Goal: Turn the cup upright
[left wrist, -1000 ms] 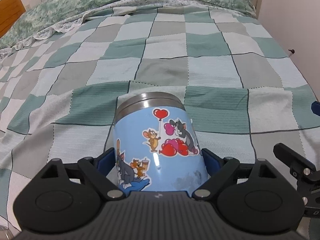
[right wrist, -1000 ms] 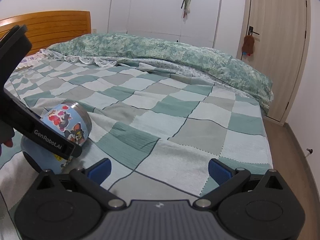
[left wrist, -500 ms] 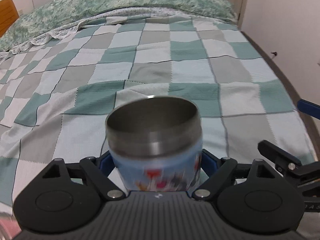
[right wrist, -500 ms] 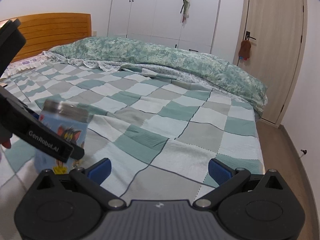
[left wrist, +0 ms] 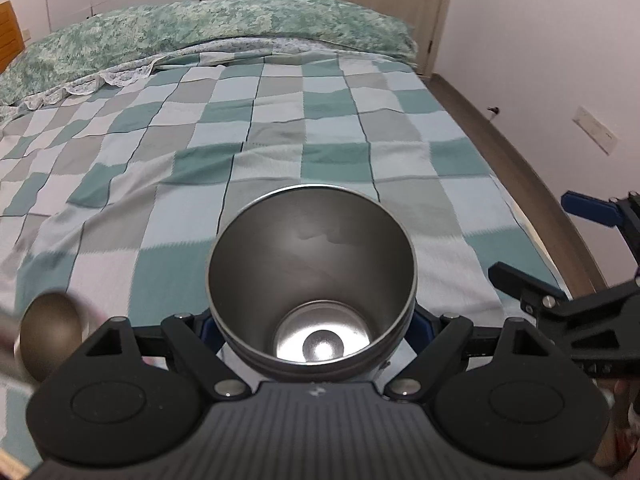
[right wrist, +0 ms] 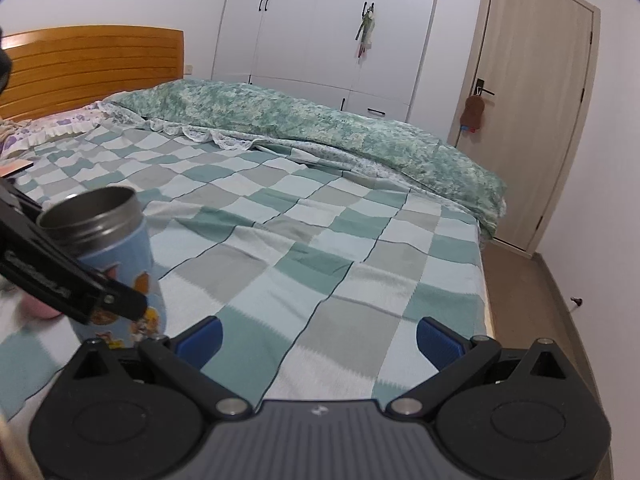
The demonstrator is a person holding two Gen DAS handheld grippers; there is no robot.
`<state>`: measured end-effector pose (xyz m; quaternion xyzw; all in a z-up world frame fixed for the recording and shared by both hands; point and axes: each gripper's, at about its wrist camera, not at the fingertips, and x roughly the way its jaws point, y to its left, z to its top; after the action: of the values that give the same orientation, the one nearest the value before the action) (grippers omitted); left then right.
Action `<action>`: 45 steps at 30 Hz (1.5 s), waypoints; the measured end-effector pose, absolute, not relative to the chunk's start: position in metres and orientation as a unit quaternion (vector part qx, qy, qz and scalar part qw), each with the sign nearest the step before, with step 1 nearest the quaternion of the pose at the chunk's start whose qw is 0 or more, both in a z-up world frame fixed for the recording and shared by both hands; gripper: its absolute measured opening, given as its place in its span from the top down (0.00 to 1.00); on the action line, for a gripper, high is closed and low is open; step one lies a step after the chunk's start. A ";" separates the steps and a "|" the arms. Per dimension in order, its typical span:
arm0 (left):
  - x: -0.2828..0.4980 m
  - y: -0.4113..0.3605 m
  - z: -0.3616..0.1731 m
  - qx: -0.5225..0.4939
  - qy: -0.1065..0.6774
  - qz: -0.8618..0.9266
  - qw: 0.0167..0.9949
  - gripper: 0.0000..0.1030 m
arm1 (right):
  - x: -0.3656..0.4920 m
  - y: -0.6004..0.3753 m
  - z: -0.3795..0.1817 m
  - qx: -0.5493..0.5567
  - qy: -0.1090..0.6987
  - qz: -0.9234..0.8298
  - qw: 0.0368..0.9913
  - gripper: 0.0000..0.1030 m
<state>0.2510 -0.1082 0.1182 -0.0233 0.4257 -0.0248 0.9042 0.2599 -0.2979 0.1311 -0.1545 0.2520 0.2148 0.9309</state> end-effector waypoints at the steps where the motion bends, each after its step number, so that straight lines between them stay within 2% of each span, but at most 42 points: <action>1: 0.241 -0.107 0.120 -0.021 0.426 -0.028 0.904 0.17 | 0.248 -0.297 0.133 -0.154 0.254 0.217 0.930 0.00; 11: 0.162 -0.097 0.104 -0.018 0.480 -0.056 0.876 0.16 | 0.175 -0.290 0.119 -0.165 0.285 0.237 0.914 0.00; 18: 0.177 -0.096 0.064 -0.032 0.515 -0.044 0.856 0.16 | 0.176 -0.293 0.099 -0.156 0.305 0.240 0.908 0.00; 29: 0.225 -0.105 0.044 -0.036 0.484 -0.036 0.874 0.16 | 0.205 -0.309 0.074 -0.139 0.322 0.224 0.909 0.00; 31: 0.226 -0.107 0.044 -0.028 0.476 -0.038 0.878 0.08 | 0.206 -0.309 0.073 -0.140 0.322 0.221 0.910 0.00; 32: 0.224 -0.108 0.047 -0.021 0.465 -0.040 0.884 0.00 | 0.206 -0.309 0.073 -0.140 0.321 0.220 0.911 0.00; 45: 0.175 -0.069 0.097 -0.001 0.336 -0.048 0.941 0.00 | 0.185 -0.272 0.101 -0.138 0.295 0.227 0.918 0.00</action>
<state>0.1751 -0.0695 0.0968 -0.0010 0.3362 -0.0484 0.9405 0.1851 -0.2718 0.1014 -0.1379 0.2954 0.2266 0.9178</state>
